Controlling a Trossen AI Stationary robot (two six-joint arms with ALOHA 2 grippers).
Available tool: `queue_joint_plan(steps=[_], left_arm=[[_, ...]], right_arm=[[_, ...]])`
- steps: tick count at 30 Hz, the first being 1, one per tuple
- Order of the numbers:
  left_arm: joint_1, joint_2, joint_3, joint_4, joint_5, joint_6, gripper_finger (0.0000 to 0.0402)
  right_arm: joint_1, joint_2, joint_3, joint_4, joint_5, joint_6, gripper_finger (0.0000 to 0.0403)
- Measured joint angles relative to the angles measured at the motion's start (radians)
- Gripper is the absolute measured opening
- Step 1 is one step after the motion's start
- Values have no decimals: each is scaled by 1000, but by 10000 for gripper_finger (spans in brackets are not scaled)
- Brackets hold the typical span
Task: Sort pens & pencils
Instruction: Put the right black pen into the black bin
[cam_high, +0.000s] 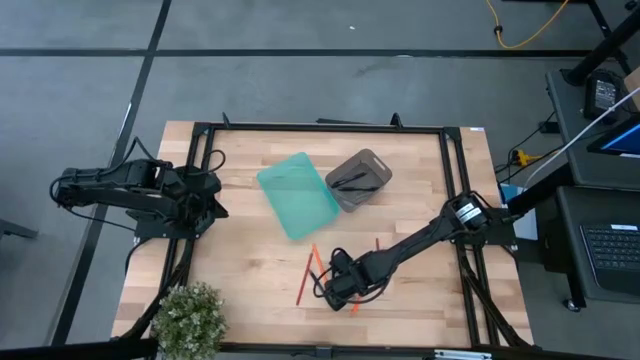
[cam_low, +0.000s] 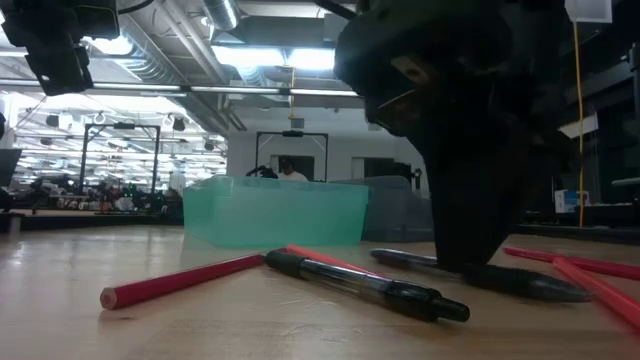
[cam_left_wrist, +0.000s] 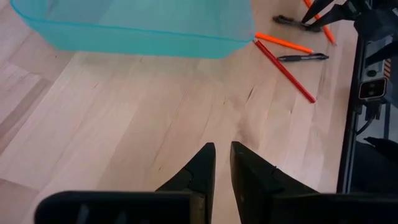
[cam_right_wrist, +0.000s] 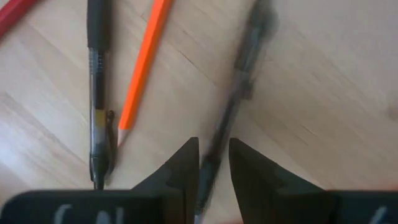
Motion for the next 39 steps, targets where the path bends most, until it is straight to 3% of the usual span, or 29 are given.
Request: queue_joint_plan(steps=[14, 23, 39], left_arm=[[0, 0, 0, 0, 0, 1, 43], [0, 0, 0, 0, 0, 21, 43], [0, 0, 0, 0, 0, 26, 43]], right_arm=[[0, 15, 1, 2, 0, -5, 89], [-1, 15, 1, -10, -14, -3, 41], [-25, 15, -12, -67, -28, -26, 42]])
